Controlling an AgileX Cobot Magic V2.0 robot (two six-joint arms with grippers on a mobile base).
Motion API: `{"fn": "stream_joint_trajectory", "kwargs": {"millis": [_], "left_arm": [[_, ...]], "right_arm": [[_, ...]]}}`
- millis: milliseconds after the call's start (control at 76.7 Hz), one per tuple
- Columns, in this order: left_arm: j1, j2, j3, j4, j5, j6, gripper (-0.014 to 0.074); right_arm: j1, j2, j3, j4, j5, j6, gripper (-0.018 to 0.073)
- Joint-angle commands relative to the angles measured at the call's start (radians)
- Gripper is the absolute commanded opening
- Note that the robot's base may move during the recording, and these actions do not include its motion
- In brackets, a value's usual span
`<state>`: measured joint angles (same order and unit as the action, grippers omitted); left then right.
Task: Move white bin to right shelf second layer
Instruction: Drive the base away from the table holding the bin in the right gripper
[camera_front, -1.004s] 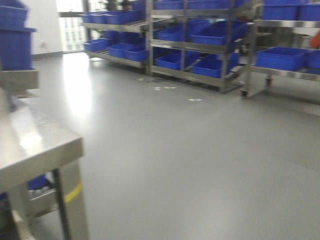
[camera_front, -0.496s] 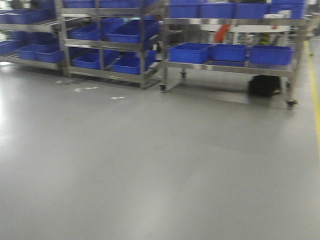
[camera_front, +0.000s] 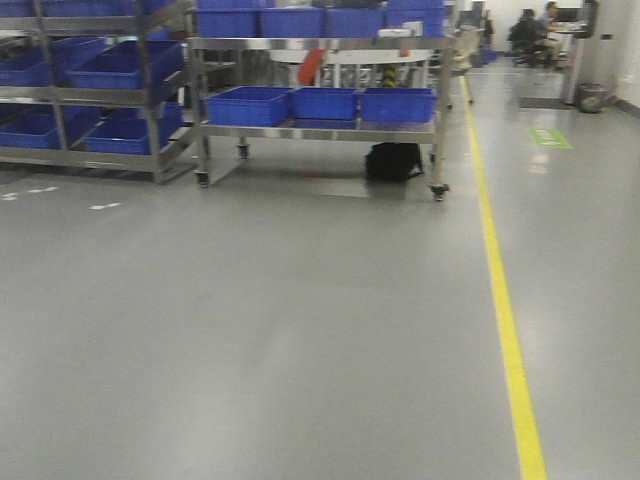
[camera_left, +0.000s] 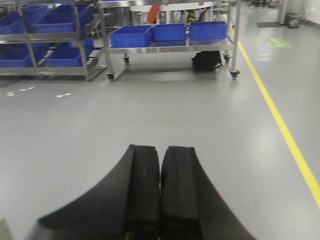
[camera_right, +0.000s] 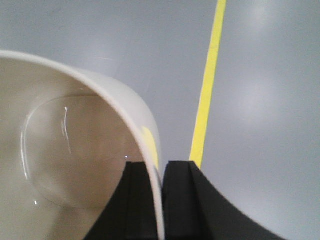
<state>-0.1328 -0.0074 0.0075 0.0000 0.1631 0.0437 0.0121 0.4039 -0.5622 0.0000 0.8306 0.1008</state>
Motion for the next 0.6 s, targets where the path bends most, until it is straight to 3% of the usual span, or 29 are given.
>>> {"fn": "stream_joint_trajectory", "kwargs": {"millis": [0,587], "left_arm": [[-0.007,-0.014,0.037,0.0,-0.086,-0.005,0.0085],[-0.007,-0.014,0.037,0.0,-0.086,-0.005,0.0085]], "right_arm": [[-0.001,0.004,-0.03,0.0,-0.086,0.003,0.0048],[-0.001,0.004,-0.03,0.0,-0.086,0.003,0.0048]]}}
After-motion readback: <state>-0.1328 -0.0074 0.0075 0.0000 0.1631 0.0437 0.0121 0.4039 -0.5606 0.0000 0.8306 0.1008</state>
